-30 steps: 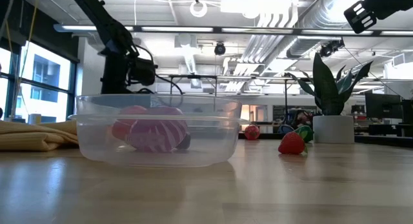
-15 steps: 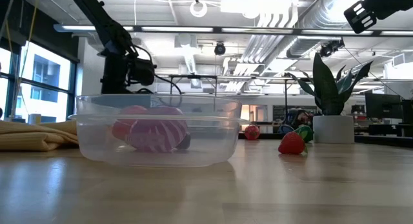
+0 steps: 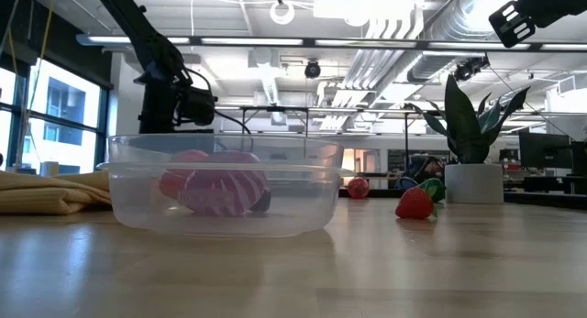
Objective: Pick and placing Produce into tupperware
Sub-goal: Put the orange into the transparent bin, then put the red dragon fruit into the transparent bin
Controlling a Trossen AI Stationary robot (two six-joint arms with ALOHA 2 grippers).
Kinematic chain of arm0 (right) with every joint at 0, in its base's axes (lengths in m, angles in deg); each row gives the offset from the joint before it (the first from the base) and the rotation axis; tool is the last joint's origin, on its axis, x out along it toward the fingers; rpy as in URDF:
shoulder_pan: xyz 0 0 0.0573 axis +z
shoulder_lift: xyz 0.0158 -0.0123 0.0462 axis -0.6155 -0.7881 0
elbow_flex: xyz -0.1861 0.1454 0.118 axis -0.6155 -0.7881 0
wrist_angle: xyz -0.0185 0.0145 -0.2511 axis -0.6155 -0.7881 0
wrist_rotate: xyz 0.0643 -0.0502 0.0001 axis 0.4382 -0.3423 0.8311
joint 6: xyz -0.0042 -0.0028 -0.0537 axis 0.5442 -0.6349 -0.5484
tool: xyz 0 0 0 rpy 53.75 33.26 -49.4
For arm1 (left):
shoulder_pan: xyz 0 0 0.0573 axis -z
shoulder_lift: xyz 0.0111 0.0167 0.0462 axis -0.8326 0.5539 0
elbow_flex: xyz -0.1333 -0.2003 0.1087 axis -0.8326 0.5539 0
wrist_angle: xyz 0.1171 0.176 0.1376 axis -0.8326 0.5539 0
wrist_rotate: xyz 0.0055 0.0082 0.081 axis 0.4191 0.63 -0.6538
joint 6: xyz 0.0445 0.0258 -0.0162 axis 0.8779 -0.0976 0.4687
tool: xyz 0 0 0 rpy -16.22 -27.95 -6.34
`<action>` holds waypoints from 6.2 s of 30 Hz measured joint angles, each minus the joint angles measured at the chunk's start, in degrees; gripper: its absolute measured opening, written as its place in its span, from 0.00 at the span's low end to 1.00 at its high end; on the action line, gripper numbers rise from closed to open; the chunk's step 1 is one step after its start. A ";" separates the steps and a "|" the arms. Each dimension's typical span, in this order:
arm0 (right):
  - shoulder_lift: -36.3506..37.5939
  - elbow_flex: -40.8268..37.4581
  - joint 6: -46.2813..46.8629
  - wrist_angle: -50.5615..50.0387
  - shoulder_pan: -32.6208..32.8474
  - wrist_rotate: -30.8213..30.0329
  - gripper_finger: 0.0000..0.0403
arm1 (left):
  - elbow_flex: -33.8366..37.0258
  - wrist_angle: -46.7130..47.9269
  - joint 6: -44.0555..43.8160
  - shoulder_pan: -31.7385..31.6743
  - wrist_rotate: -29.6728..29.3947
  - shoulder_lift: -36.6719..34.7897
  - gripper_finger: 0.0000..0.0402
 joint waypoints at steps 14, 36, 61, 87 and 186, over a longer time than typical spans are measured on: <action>0.00 -0.02 0.00 0.01 0.00 0.00 0.00 | 0.00 -1.57 -0.49 0.00 1.14 -0.04 0.63; -0.01 -0.01 0.00 0.00 0.00 0.00 0.00 | -0.02 -4.35 -3.49 0.00 -0.24 -0.04 0.76; 0.01 -0.02 0.00 0.01 0.00 0.00 0.00 | -0.15 -6.71 -3.69 0.50 1.45 1.37 0.61; 0.01 -0.01 0.00 0.01 0.00 0.00 0.00 | -1.77 -1.31 -8.84 0.37 1.60 1.70 0.56; 0.01 0.01 0.00 0.00 0.00 0.00 0.00 | -19.86 -24.05 -13.87 57.37 16.28 10.51 0.75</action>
